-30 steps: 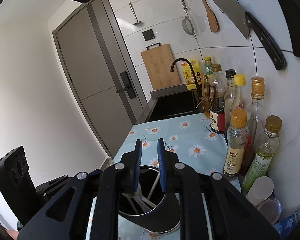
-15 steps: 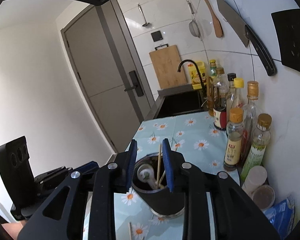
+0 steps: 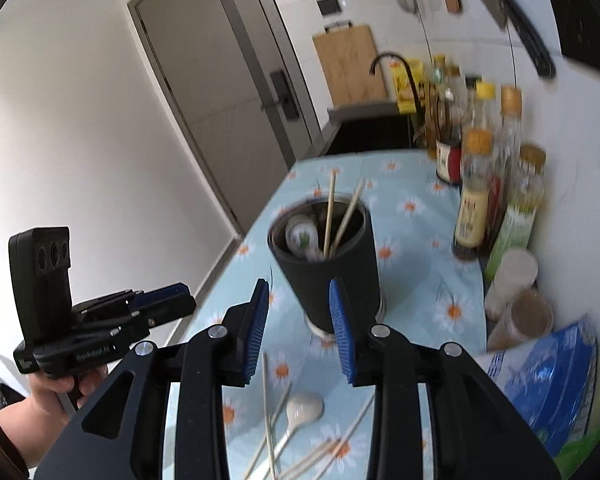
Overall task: Organize utensils
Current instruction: 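Move both tools back down toward the loose chopsticks on the tablecloth, then lower the right tool and grasp a single wooden chopstick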
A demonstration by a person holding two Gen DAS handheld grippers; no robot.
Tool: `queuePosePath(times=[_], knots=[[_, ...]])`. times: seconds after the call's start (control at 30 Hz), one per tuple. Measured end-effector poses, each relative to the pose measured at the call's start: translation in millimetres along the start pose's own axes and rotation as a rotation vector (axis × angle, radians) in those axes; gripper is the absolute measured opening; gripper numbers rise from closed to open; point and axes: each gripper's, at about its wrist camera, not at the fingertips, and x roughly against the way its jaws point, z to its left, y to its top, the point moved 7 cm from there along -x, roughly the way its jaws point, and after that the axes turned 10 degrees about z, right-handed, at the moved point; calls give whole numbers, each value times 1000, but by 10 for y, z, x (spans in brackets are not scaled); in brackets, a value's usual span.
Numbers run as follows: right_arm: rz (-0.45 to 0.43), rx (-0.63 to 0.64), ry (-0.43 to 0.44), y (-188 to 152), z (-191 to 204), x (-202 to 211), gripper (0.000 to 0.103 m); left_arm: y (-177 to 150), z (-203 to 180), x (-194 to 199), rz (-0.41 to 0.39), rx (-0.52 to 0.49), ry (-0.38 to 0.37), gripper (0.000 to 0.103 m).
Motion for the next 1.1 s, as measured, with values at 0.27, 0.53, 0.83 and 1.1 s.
queuePosePath(times=[0.27, 0.53, 0.83, 1.1], knots=[[141, -139, -9, -427, -234, -217, 36, -488, 92, -338, 146, 95, -25, 30], [305, -256, -32, -746, -416, -463, 36, -825, 87, -503, 235, 152, -54, 30], [586, -427, -98, -1127, -607, -932, 36, -1167, 57, -581, 291, 204, -106, 30], [703, -490, -162, -1184, -635, -1289, 21, -1384, 213, -554, 314, 272, -137, 30]])
